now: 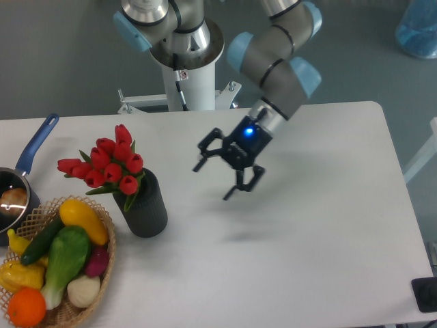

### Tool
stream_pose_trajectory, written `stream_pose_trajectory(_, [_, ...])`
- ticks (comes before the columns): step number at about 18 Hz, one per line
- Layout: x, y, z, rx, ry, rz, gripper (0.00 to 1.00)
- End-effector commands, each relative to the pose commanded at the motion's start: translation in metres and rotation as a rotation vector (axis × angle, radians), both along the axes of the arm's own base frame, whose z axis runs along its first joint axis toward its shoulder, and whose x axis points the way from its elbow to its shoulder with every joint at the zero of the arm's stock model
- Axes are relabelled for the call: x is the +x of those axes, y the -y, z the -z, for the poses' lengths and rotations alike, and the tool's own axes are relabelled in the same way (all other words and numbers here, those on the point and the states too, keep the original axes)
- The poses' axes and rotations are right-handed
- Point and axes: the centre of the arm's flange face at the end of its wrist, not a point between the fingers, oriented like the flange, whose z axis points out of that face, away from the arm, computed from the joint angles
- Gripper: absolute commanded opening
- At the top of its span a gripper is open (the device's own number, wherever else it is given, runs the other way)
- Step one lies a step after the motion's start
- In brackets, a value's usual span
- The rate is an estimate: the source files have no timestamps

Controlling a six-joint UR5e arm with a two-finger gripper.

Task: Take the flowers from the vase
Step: 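Move the open gripper toward the red tulips in the black vase, then close the gripper around the tulip stems above the vase rim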

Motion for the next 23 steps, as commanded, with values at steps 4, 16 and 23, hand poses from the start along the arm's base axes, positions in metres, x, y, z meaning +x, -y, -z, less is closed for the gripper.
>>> stream_pose_trajectory(4, [0.027, -0.011, -0.031, 0.023, 0.046, 0.009, 1.0])
stream_pose_trajectory(16, [0.071, -0.043, -0.038, 0.009, 0.07, 0.101, 1.0])
stream_pose_trajectory(23, [0.072, -0.05, -0.032, 0.005, 0.086, 0.114, 0.72])
